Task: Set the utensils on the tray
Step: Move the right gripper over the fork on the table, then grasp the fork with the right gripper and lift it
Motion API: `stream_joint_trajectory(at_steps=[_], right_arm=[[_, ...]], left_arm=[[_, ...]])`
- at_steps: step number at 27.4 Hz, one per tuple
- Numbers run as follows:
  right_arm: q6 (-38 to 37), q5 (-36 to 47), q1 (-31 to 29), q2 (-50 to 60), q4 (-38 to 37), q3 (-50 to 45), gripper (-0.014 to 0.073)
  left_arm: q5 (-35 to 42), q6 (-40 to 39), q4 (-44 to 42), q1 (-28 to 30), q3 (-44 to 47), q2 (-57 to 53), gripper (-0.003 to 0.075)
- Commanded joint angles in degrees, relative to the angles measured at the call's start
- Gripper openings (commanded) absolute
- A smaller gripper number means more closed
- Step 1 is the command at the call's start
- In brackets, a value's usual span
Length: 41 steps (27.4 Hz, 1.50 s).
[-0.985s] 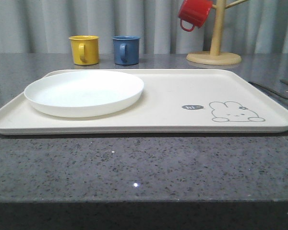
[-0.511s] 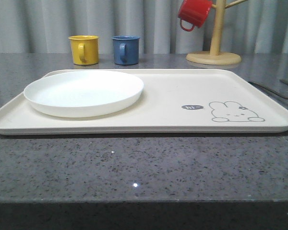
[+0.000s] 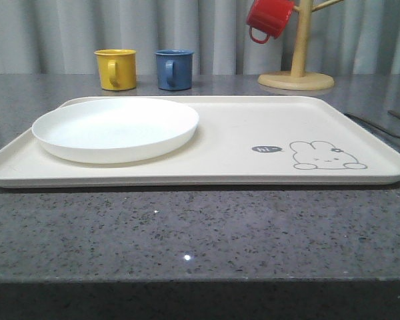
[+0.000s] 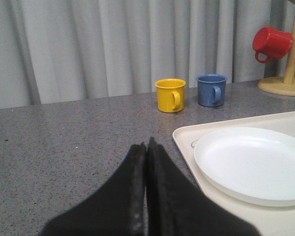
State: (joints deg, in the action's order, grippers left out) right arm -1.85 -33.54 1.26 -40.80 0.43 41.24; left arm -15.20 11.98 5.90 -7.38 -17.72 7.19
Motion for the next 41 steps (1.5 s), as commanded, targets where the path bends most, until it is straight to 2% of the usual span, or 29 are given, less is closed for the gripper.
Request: stream_joint_trajectory(at_steps=[1,6,10,16,35,37,41], right_arm=[[0.52,-5.08,0.05,-10.37,-0.95,8.22,0.0412],[0.52,-13.36,3.20,-25.35,-0.95,17.56,0.0412],[0.52,-13.47,6.45,-33.50,-0.84,21.57,0.0408],[0.52,-13.19,6.81,-41.82,1.14,24.39,0.0316],[0.52,-10.89,6.64,-49.42,3.80,27.07,0.0306],[0.52,-11.11,6.64,-49.42,3.80,27.07,0.0271],[0.52,-12.43,6.64,-49.42,3.80,27.07,0.0132]], left_arm=[[4.65,-0.46,0.64,0.13,-1.45,0.67,-0.0018],[4.65,-0.46,0.64,0.13,-1.45,0.67,-0.0018],[4.65,-0.46,0.64,0.13,-1.45,0.67,-0.0018],[4.65,-0.46,0.64,0.13,-1.45,0.67,-0.0018],[4.65,-0.46,0.64,0.13,-1.45,0.67,-0.0018],[4.65,-0.46,0.64,0.13,-1.45,0.67,-0.0018],[4.65,-0.46,0.64,0.13,-1.45,0.67,-0.0018]])
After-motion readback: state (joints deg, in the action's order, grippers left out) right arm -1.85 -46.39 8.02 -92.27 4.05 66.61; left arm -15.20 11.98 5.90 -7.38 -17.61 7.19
